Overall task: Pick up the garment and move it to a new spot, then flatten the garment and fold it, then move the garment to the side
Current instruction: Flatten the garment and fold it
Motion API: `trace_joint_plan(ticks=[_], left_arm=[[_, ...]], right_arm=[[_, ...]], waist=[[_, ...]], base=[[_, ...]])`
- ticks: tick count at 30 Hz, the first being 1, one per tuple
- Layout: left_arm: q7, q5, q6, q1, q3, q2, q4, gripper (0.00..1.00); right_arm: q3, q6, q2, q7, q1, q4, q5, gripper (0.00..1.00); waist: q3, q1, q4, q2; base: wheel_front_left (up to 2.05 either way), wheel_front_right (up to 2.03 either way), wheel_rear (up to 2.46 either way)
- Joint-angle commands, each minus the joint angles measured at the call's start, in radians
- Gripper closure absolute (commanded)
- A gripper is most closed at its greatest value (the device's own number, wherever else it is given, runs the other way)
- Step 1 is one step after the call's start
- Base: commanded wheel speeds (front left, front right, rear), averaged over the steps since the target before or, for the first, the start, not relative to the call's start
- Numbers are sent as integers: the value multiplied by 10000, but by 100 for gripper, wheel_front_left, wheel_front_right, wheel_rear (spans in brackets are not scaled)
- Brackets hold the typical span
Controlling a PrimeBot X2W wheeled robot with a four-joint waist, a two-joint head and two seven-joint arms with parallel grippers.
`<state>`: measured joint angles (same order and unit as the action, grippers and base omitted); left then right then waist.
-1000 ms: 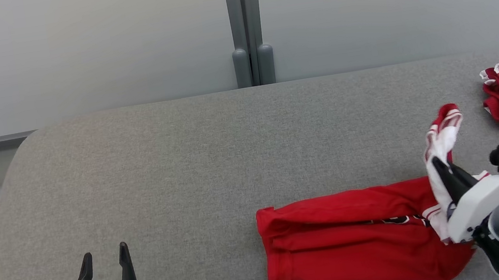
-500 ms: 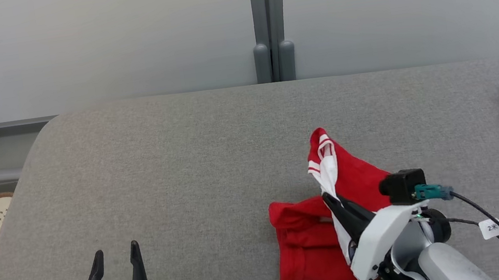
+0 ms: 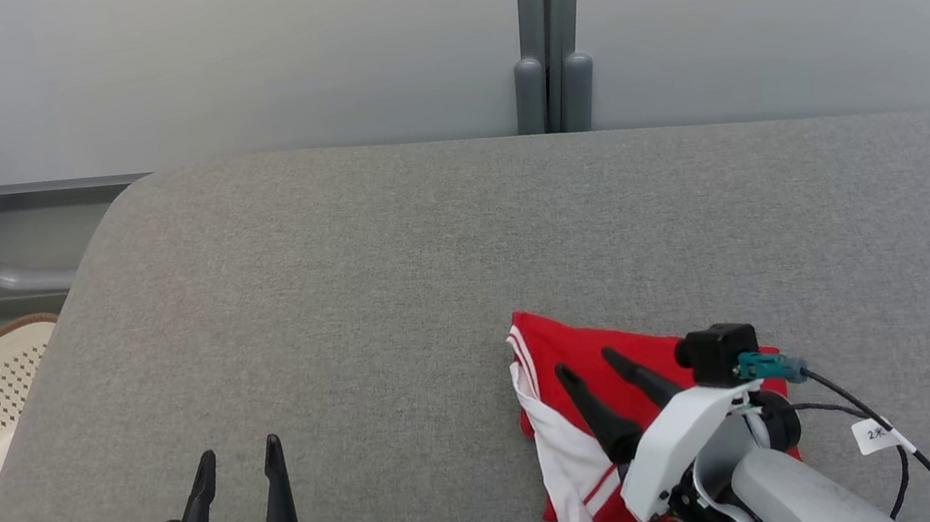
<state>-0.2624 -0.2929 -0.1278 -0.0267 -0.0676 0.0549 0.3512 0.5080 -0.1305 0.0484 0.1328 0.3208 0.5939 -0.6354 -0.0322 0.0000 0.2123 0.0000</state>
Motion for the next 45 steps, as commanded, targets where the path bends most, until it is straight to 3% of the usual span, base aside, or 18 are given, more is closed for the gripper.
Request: trace_joint_plan(ticks=[1, 5, 10, 15, 20, 31, 45], left_arm=[[-27, -23, -45, -102, 61, -13, -6, 0], [-27, 13, -45, 19, 161, -12, -56, 0], [-27, 73, -41, 76, 226, -11, -121, 0], [-29, 121, -42, 140, 331, -3, -213, 0], [-27, 213, -43, 308, 536, 89, -387, 0], [-27, 305, -38, 552, 854, 261, -607, 0], [360, 430, 178, 946, 879, 772, -1278, 0]], right_arm=[[-117, -5, 42, 357, 259, 164, 138, 0], [-808, -5, 136, 977, 650, 518, 800, 0], [-1851, -5, 782, 1269, 457, 57, 1606, 0], [-2962, -5, 1383, 1329, -360, -1271, 2376, 0], [-3917, -5, 1423, 1317, -1800, -2812, 2898, 0], [-4493, -5, 1276, 1183, -3539, -4529, 3428, 0], [-4714, -5, 936, 928, -4492, -5343, 4118, 0]], waist=[[-48, 0, -118, 0], [-126, 0, -388, 0], [-181, 0, -704, 0], [-232, 0, -1051, 0], [-368, 0, -1544, 0], [-559, 0, -2052, 0], [-851, 0, -1697, 0]], base=[[0, 0, 0], [0, 0, 0], [0, 0, 0], [0, 0, 0], [0, 0, 0], [0, 0, 0], [0, 0, 0]])
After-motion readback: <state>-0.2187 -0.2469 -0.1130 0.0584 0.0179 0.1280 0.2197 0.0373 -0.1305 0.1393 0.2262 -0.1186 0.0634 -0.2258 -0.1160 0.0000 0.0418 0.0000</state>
